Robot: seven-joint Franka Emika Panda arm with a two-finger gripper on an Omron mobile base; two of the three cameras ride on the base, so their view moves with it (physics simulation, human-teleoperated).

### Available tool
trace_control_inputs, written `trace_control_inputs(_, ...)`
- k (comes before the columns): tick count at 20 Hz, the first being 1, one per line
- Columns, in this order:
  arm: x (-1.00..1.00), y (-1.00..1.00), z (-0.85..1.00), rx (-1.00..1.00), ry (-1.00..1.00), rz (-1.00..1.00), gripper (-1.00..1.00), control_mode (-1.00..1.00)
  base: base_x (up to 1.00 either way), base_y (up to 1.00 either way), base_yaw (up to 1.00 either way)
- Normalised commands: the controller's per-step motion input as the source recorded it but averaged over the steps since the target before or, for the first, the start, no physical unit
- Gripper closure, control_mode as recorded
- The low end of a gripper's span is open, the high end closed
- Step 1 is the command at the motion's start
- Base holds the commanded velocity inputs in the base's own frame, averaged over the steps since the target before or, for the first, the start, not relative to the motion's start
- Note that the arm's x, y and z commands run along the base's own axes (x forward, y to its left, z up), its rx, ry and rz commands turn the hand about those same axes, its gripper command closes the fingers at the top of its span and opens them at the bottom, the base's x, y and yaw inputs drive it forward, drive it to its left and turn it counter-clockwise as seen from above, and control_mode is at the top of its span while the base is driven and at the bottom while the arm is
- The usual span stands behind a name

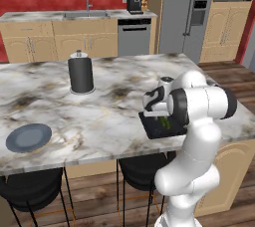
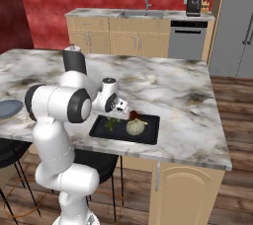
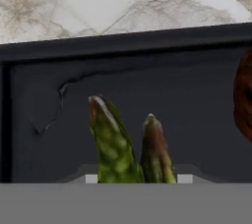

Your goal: Create a steak meal by picking up the steak and asparagus from the tray and placing them on the plate. Leave the squash on the tray.

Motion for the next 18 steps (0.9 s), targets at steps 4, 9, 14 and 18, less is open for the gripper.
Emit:
trace_control_inputs(4,-0.49,0.08,0.71,0.00,-0.18,0.15,1.00,-1.00,0.00,0.00,0.00)
trace_control_inputs(9,-0.46,0.11,0.95,0.01,-0.06,0.13,1.00,-1.00,0.00,0.00,0.00)
trace_control_inputs(14,-0.39,0.25,0.91,0.09,0.00,0.05,1.00,-1.00,0.00,0.00,0.00)
trace_control_inputs(18,-0.46,0.52,0.60,0.14,0.00,0.00,1.00,-1.00,0.00,0.00,0.00)
